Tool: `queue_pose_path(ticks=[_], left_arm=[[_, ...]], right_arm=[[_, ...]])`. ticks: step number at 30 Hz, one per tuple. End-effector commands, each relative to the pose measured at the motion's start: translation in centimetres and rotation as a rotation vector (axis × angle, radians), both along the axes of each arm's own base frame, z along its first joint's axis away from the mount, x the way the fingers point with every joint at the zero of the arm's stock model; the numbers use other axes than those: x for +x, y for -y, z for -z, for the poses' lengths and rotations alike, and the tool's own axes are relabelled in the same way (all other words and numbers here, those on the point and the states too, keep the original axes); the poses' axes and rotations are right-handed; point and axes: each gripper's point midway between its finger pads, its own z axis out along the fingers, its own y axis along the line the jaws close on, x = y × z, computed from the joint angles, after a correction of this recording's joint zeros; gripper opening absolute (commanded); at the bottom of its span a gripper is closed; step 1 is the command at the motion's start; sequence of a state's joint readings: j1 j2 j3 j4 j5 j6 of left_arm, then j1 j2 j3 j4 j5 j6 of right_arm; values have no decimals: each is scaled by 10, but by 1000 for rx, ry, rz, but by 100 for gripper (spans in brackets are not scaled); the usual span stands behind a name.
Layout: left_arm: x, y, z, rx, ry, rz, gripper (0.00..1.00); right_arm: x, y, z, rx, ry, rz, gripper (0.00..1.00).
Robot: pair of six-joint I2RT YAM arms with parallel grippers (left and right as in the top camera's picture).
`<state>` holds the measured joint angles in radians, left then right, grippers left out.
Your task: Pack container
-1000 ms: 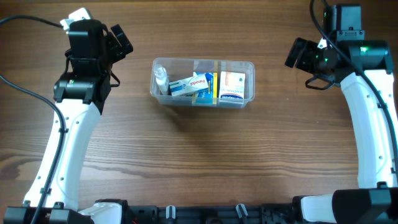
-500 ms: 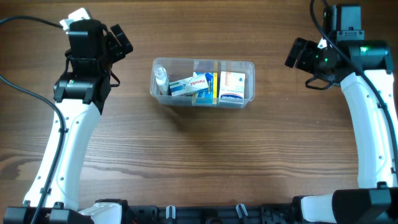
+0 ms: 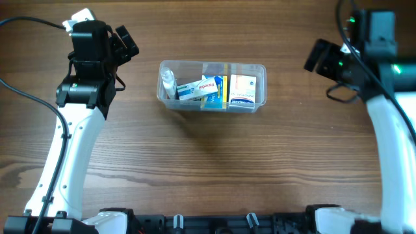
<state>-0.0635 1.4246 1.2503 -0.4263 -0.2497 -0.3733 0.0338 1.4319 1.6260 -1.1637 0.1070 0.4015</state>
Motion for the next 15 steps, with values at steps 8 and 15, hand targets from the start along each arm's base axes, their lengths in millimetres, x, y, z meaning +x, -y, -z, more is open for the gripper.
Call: queue_pose_path(ticks=[8, 15], left_arm=[[-1, -3, -8, -6, 23, -18, 100], [-1, -3, -8, -6, 23, -18, 100]], right_arm=[[-139, 8, -152, -10, 564, 7, 100], [-214, 7, -144, 21, 729, -24, 100]])
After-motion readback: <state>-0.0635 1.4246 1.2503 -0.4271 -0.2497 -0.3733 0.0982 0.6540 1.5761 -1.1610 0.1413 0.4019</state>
